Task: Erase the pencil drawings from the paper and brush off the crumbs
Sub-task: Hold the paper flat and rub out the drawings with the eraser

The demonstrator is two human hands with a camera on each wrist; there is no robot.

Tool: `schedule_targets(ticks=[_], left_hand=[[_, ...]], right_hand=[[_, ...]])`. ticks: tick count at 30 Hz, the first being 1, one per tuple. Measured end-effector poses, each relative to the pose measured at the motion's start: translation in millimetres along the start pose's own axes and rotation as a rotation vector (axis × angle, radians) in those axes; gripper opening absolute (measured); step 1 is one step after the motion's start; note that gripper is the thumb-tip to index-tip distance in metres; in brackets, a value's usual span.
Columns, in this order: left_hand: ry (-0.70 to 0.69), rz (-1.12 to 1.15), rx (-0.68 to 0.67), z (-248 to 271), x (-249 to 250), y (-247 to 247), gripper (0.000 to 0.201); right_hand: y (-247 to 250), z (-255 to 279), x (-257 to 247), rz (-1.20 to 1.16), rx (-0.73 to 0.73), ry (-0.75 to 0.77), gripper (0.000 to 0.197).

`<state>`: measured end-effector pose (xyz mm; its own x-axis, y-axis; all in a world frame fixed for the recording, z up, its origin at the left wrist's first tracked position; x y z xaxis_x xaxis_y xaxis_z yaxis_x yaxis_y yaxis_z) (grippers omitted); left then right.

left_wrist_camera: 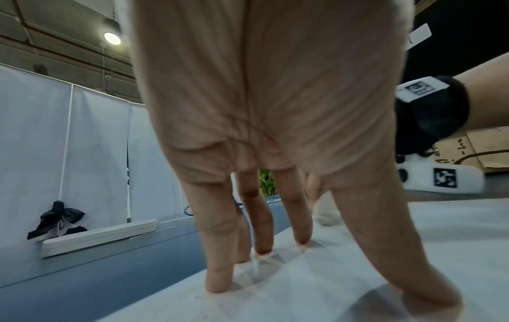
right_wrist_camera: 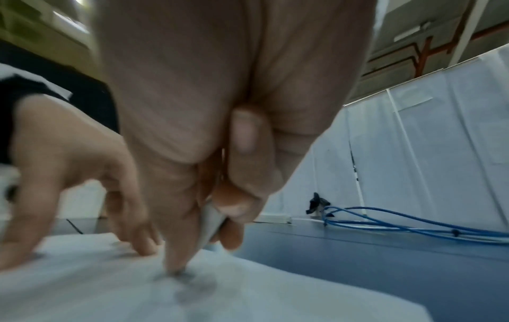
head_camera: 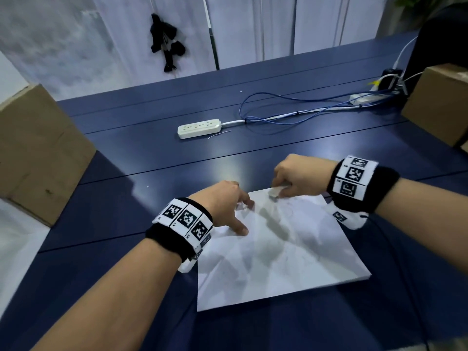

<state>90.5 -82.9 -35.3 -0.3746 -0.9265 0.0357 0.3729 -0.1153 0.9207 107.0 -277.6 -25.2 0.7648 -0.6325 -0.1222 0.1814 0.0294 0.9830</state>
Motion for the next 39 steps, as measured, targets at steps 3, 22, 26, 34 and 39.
schedule_targets(ticks=[3, 22, 26, 34, 39], left_hand=[[-0.002, -0.005, 0.002, -1.0, -0.2, -1.1, 0.075], [-0.015, -0.017, -0.001, 0.7, 2.6, -0.5, 0.070], [-0.011, -0.007, -0.001, -0.4, 1.7, -1.6, 0.067], [-0.012, -0.024, -0.001, 0.2, 2.6, -0.1, 0.067], [-0.006, -0.022, -0.007, 0.2, 2.1, -0.1, 0.067]], right_hand=[[-9.8, 17.9, -23.0, -0.154, -0.171, 0.121, 0.025], [2.0, 0.6, 4.7, -0.065, -0.012, -0.023, 0.044], [-4.1, 10.9, -5.8, -0.111, -0.039, 0.042, 0.023], [-1.8, 0.8, -1.9, -0.060, -0.031, 0.003, 0.031], [-4.4, 10.7, -13.6, -0.162, -0.100, 0.064, 0.020]])
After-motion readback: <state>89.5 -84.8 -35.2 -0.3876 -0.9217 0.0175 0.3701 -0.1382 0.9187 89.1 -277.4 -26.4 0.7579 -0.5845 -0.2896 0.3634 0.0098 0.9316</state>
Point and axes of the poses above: each hand's wrist, its own z-axis away from the middle knuckle, its own y-axis out of the back of the hand, x = y × z, the point moved 3 cm from there along -z, towards the middle knuckle, and after that the axes turned 10 degrees about y, right-handed, at the moved point
